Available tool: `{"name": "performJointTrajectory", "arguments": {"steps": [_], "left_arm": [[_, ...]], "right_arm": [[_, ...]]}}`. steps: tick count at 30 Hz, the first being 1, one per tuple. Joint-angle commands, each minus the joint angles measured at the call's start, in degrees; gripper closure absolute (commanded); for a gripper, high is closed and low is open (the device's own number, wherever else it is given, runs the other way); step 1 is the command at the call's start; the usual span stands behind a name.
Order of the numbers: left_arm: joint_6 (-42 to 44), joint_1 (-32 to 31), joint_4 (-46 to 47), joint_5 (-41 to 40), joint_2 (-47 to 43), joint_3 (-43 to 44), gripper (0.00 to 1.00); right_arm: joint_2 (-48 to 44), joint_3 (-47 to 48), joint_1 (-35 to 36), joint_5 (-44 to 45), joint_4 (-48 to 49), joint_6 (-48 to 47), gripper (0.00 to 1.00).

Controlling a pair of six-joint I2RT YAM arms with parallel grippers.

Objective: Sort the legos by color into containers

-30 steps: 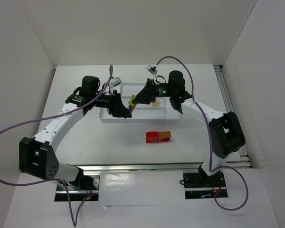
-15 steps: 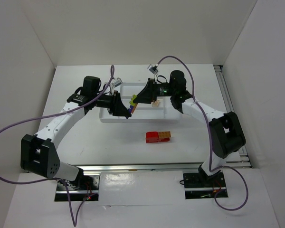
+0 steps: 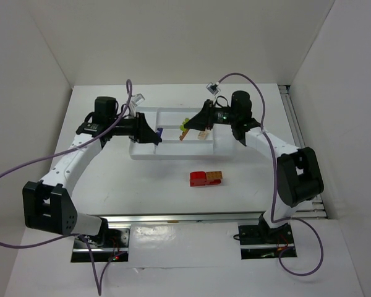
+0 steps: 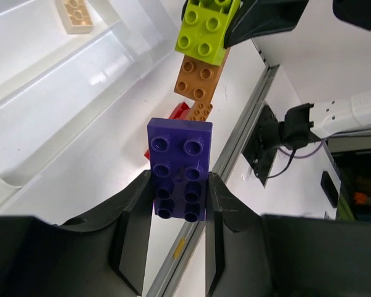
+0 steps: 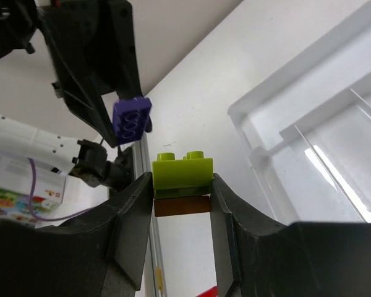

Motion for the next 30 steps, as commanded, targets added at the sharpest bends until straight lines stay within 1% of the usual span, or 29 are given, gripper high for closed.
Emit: {"name": "performJointTrajectory", "arguments": {"steps": [1, 2, 3, 4, 5, 6, 7, 8, 9, 11, 12, 14, 18, 22, 24, 26, 27, 29, 30], "left_arm": [[-3.4, 1.5, 3.0, -0.1, -1.2, -0.6, 1.00], [-4.4, 1.5, 3.0, -0.9, -0.5, -0.6, 1.00], [-5.4, 2.1, 2.4, -5.5, -0.5, -0.6, 1.00], [-5.9, 2.1, 1.4, -7.6, 0.2, 0.0, 1.00], [-6.5, 2.1, 0.5, -10.1, 0.2, 1.3, 1.00], [-8.6, 2.6, -0.8, -18.6, 1.9, 2.3, 1.00], [-9.4, 2.6, -2.7, -22.9, 2.9, 3.5, 1.00], [-10.6, 2.6, -7.3, -28.0, 4.1, 4.8, 1.00], [-11.5, 2.6, -9.9, -37.5, 7.4, 8.1, 1.00], [-12.0, 2.0, -13.9, -45.0, 11.0, 12.0, 1.00], [-12.8, 1.2, -16.4, -50.6, 12.6, 12.9, 1.00], [-13.6, 0.4, -16.5, -53.4, 16.6, 14.6, 1.00], [-14.6, -1.8, -16.5, -57.9, 22.7, 18.7, 1.00], [-14.0, -1.8, -18.1, -60.9, 29.9, 23.9, 1.00], [-14.0, -2.4, -18.8, -61.4, 31.9, 25.6, 0.89], [-13.4, -2.9, -18.8, -62.2, 33.2, 26.5, 0.70], [-13.4, -2.9, -18.8, -62.7, 33.2, 27.3, 0.36], [-11.9, -3.4, -19.4, -62.7, 33.2, 27.8, 0.20], [-11.9, -3.4, -19.9, -63.2, 33.2, 28.5, 0.16]], "right_arm": [[-3.4, 0.6, 0.5, 3.2, -4.7, -3.8, 1.00], [-3.4, 1.3, 0.5, 6.4, -7.9, -4.8, 1.00], [-3.4, 2.1, 0.5, 8.1, -9.7, -5.5, 1.00], [-3.4, 2.1, 0.5, 10.2, -11.5, -6.2, 1.00], [-3.4, 2.8, 0.5, 15.3, -14.6, -6.2, 1.00], [-3.4, 2.8, 0.5, 17.3, -15.4, -6.2, 1.00], [-4.2, 2.8, 0.5, 19.0, -16.2, -6.9, 1.00], [-4.9, 2.8, 0.5, 22.5, -17.6, -6.9, 1.00], [-4.9, 2.8, 0.5, 23.6, -17.6, -6.9, 1.00], [-6.3, 2.3, 0.5, 27.0, -18.4, -6.9, 1.00], [-6.3, 2.3, 0.5, 27.8, -18.4, -6.9, 1.00], [-7.0, 1.6, 0.5, 29.4, -18.9, -6.9, 1.00], [-7.5, 1.6, 0.0, 29.4, -19.6, -6.9, 1.00], [-7.0, 1.6, 0.0, 29.4, -19.6, -6.9, 1.00], [-7.6, 1.6, 0.0, 30.0, -20.8, -7.4, 1.00], [-7.6, 1.6, 0.0, 30.0, -20.8, -7.4, 1.00], [-8.1, 1.6, 0.0, 30.0, -21.4, -8.0, 1.00], [-8.1, 1.6, 0.0, 30.0, -22.0, -8.6, 1.00], [-8.1, 1.6, 0.0, 29.4, -22.5, -8.6, 1.00]]}}
